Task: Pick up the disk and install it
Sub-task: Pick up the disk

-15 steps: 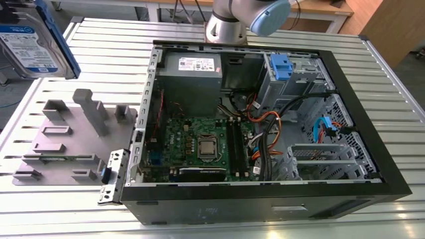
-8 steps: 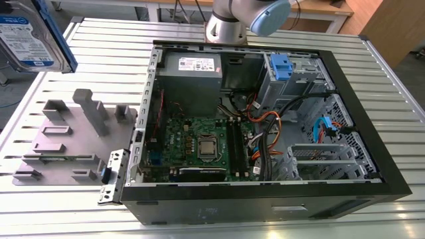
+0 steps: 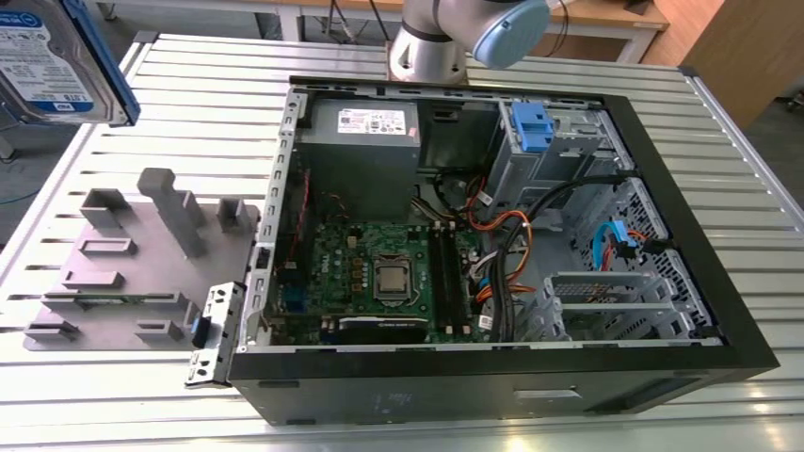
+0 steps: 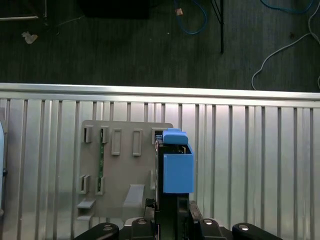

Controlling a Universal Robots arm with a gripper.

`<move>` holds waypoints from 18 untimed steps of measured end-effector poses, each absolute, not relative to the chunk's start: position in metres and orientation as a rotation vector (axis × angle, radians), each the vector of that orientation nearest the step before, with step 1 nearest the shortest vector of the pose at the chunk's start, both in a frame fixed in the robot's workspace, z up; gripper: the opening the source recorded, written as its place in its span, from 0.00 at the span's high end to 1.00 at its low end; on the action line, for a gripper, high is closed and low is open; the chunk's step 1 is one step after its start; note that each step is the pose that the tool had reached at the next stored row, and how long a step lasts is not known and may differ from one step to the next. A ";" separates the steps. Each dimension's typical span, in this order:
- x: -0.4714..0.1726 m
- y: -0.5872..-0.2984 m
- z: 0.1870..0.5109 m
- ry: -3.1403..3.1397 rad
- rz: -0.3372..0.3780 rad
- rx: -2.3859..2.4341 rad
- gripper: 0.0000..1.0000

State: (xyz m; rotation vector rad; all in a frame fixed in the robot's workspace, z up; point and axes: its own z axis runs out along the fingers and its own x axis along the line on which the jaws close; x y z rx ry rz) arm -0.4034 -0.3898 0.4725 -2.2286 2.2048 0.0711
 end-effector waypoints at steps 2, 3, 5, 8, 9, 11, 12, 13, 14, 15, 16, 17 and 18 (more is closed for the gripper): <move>-0.403 -0.390 0.472 2.205 0.071 -2.229 0.65; -0.403 -0.390 0.473 2.205 0.071 -2.229 0.65; -0.403 -0.390 0.473 2.205 0.071 -2.229 0.65; -0.403 -0.390 0.474 2.205 0.071 -2.229 0.65; -0.403 -0.390 0.474 2.205 0.071 -2.229 0.65; -0.403 -0.390 0.474 2.205 0.071 -2.229 0.65; -0.403 -0.390 0.474 2.205 0.071 -2.229 0.65; -0.403 -0.390 0.474 2.205 0.071 -2.229 0.65; -0.403 -0.390 0.474 2.205 0.071 -2.229 0.65; -0.403 -0.390 0.474 2.205 0.071 -2.229 0.65; -0.403 -0.390 0.474 2.205 0.071 -2.229 0.65; -0.403 -0.390 0.474 2.205 0.071 -2.229 0.65; -0.403 -0.390 0.474 2.205 0.071 -2.229 0.65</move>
